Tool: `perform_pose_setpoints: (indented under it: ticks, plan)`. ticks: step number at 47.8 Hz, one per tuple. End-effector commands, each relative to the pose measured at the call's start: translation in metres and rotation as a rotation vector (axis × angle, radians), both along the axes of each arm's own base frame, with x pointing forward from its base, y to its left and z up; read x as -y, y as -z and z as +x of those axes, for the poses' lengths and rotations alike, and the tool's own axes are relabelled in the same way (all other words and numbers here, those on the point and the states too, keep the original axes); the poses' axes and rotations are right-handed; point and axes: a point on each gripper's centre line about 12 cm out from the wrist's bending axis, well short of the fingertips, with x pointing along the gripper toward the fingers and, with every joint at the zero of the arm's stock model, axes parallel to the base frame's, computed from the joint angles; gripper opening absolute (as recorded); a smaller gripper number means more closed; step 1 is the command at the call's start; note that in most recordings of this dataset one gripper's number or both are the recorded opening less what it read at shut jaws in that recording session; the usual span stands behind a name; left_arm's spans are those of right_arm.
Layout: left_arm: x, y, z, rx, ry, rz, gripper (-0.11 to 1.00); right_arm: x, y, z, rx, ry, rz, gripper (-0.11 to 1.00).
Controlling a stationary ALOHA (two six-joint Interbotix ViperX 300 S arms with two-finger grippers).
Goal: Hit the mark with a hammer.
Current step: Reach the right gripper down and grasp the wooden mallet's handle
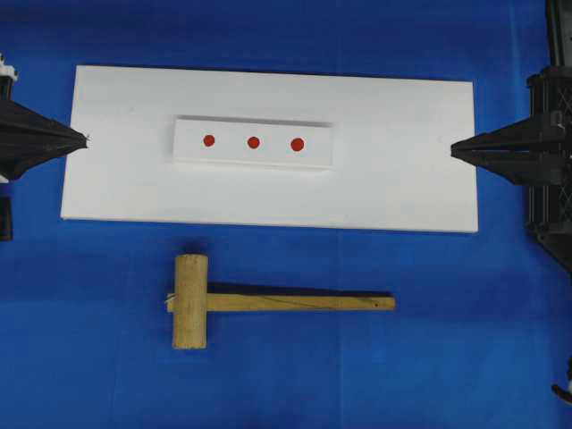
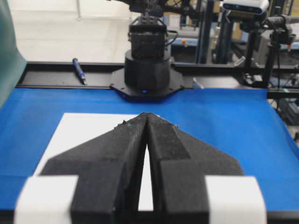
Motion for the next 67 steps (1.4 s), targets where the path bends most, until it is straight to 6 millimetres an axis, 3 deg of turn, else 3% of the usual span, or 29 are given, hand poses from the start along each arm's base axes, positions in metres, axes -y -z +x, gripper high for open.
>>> perform_pose_setpoints:
  ticks: [1,12,26,33,40,52,67]
  plan:
    - [0.000,0.001,0.003,-0.028,0.000,-0.020,0.00,-0.002,-0.005,0.005,-0.003,-0.009,0.000,0.00]
    - [0.000,0.008,0.003,-0.069,0.001,-0.073,0.00,-0.023,0.006,0.031,-0.137,-0.100,0.047,-0.06]
    - [0.000,0.016,0.001,-0.084,-0.001,-0.084,0.00,-0.051,0.033,0.086,-0.226,-0.167,0.141,-0.05]
    - [0.000,0.018,0.001,-0.088,-0.001,-0.084,0.00,-0.063,0.049,0.117,-0.297,-0.178,0.177,0.00]
    - [0.000,0.020,0.001,-0.093,-0.002,-0.084,0.00,-0.075,0.063,0.143,-0.351,-0.178,0.219,0.22]
    - [-0.001,0.023,0.000,-0.099,-0.006,-0.085,0.00,-0.092,0.102,0.170,-0.445,-0.153,0.288,0.90]
    - [-0.003,0.030,-0.001,-0.114,-0.015,-0.088,0.00,-0.105,0.164,0.187,-0.498,-0.068,0.378,0.88]
